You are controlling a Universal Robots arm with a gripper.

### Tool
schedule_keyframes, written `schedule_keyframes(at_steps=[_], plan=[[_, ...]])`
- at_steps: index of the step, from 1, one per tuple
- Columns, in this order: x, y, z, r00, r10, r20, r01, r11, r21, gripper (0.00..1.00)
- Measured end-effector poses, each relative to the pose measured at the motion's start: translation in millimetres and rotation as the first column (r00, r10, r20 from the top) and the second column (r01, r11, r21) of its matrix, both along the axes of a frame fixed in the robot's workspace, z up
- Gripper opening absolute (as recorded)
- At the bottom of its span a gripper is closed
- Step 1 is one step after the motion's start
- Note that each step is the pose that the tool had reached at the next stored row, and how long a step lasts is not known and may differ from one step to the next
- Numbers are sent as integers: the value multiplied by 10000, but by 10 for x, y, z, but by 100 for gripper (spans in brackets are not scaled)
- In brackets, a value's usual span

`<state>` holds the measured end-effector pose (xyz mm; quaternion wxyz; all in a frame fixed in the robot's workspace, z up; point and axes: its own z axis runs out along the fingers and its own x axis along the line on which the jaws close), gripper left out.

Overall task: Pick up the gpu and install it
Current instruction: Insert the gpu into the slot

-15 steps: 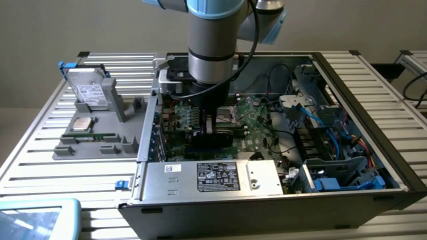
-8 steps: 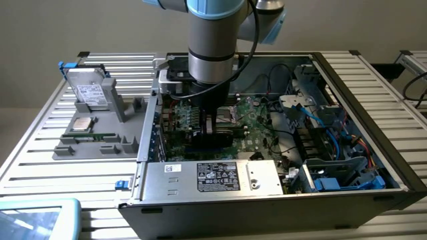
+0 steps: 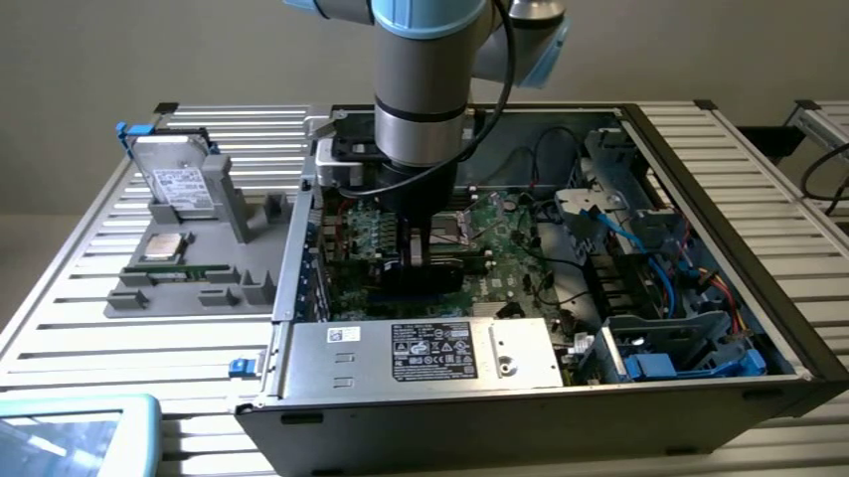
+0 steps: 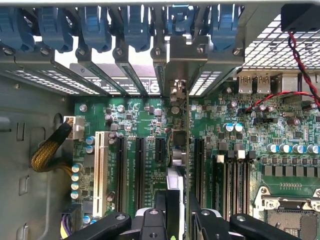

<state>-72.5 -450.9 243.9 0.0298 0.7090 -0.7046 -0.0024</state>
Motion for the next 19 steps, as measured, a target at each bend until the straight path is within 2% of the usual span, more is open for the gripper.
schedule_keyframes(at_steps=[19], plan=[[0, -7, 0, 9999, 105, 0, -105, 9999, 3, 27]])
